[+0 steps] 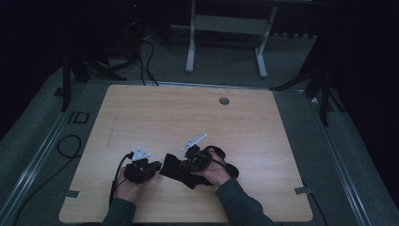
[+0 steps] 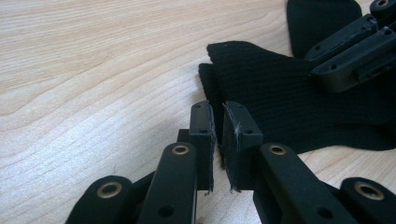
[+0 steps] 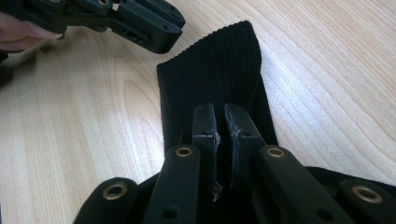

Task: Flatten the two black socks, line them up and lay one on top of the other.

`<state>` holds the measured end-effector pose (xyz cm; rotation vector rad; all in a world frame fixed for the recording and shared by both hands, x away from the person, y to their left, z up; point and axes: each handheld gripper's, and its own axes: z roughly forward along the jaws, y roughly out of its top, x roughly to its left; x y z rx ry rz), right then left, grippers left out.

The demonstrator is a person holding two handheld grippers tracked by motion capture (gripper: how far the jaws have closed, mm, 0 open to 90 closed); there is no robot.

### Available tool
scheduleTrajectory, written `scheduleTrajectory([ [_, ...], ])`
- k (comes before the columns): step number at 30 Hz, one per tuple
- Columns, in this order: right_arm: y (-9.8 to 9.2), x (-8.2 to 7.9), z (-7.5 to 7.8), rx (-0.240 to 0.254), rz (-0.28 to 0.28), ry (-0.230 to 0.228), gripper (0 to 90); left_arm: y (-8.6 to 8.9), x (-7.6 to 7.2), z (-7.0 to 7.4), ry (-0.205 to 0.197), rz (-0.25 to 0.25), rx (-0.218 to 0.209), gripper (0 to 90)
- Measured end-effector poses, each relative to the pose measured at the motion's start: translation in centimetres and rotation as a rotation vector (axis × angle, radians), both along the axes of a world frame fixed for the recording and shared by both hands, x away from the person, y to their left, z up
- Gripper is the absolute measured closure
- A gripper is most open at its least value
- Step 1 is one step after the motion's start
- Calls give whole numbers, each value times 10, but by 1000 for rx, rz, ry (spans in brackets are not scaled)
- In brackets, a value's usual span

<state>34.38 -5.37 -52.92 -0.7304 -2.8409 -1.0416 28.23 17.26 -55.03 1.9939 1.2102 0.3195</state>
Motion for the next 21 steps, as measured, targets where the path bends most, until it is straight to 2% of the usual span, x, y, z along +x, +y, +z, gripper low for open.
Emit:
scheduleTrajectory([
  [4,1,0,-2,-5,1,4,833,-3,-2,1,-10,-15,-8,826],
  [10,5,-1,-8,-26,2,7,832,-19,-4,0,-32,-80,3,823],
  [12,6,-1,-9,-35,5,-2,830,-23,-2,-3,-27,-80,38,823],
  [15,6,-2,-10,-39,12,-8,805,-26,-1,-4,-26,-77,57,832],
  [21,-2,-3,2,-8,-5,-45,725,-27,-1,-5,-29,-76,70,837],
])
